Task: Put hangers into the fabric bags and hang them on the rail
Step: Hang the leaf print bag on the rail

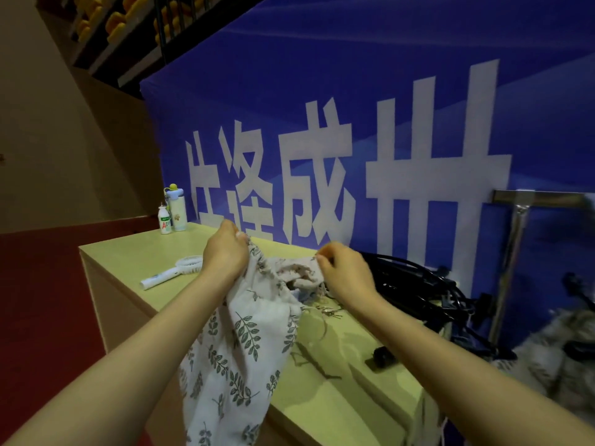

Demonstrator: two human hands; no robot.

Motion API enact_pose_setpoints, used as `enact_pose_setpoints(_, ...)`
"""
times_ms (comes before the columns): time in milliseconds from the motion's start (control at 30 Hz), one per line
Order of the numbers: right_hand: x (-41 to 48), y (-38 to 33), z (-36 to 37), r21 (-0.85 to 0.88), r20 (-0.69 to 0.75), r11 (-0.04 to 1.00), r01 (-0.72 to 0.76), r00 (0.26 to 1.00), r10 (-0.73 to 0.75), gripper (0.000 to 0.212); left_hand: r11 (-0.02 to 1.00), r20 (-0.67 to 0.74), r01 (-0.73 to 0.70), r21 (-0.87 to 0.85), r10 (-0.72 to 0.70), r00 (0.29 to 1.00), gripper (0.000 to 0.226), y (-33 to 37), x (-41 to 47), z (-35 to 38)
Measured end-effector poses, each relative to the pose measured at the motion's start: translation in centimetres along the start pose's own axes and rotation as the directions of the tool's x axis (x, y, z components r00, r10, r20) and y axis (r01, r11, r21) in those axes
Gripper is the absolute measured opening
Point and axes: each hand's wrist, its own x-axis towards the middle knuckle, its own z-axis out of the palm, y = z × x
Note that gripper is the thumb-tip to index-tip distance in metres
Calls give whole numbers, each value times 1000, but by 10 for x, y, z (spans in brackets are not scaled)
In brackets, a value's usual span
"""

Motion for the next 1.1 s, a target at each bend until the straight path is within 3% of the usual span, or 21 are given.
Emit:
enact_pose_setpoints(133, 15, 60, -13, -309, 146, 923, -231, 947, 286, 42, 1000, 3, -5, -30, 5, 1000, 21, 2, 4, 19)
enact_pose_setpoints(267, 14, 90, -8, -429, 292, 861, -272, 861, 418, 51, 999, 14, -38, -12, 38, 999, 22, 4, 9, 39)
enact_pose_setpoints(733, 25, 112, 14, -448, 345, 854, -264, 830, 437, 25, 999, 20, -30, -30, 30, 999, 20, -6, 17, 61)
enact_pose_setpoints(933, 22, 116, 8, -369, 286, 874, -314, 857, 429, 18, 999, 10, -13, -39, 14, 1000, 21, -8, 18, 58)
enact_pose_setpoints(1100, 26, 104, -17, -305, 187, 903, -303, 910, 369, 26, 999, -1, 12, -34, -12, 1000, 21, -10, 20, 52)
